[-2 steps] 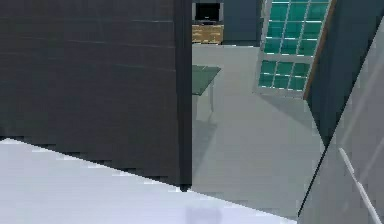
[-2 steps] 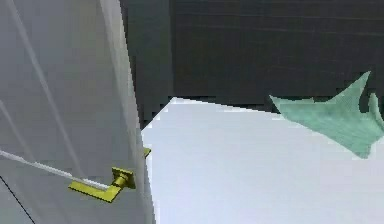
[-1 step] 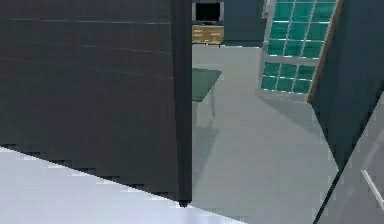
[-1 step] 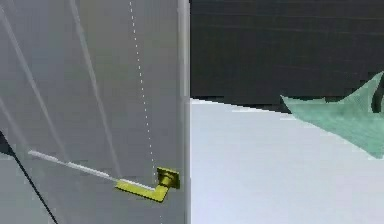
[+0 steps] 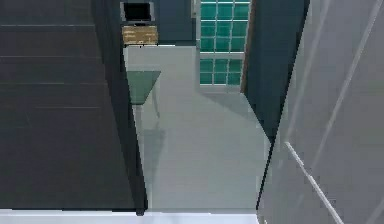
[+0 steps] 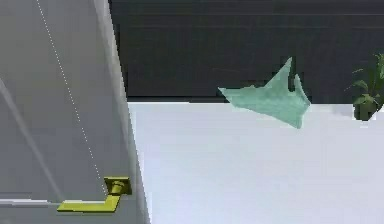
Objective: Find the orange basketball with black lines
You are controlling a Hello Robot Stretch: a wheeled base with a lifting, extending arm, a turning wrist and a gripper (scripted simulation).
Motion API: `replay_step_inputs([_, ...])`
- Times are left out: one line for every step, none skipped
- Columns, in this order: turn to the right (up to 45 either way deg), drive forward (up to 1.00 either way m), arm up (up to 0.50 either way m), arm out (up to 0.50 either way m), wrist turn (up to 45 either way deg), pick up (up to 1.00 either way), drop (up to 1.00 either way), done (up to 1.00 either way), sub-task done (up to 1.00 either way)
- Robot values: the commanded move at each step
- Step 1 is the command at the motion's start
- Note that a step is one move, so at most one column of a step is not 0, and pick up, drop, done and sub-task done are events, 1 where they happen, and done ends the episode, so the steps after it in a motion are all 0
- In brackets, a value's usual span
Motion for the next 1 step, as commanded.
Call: replay_step_inputs([0.0,0.9,0.0,0.0,0.0,0.0,0.0,0.0,0.0])
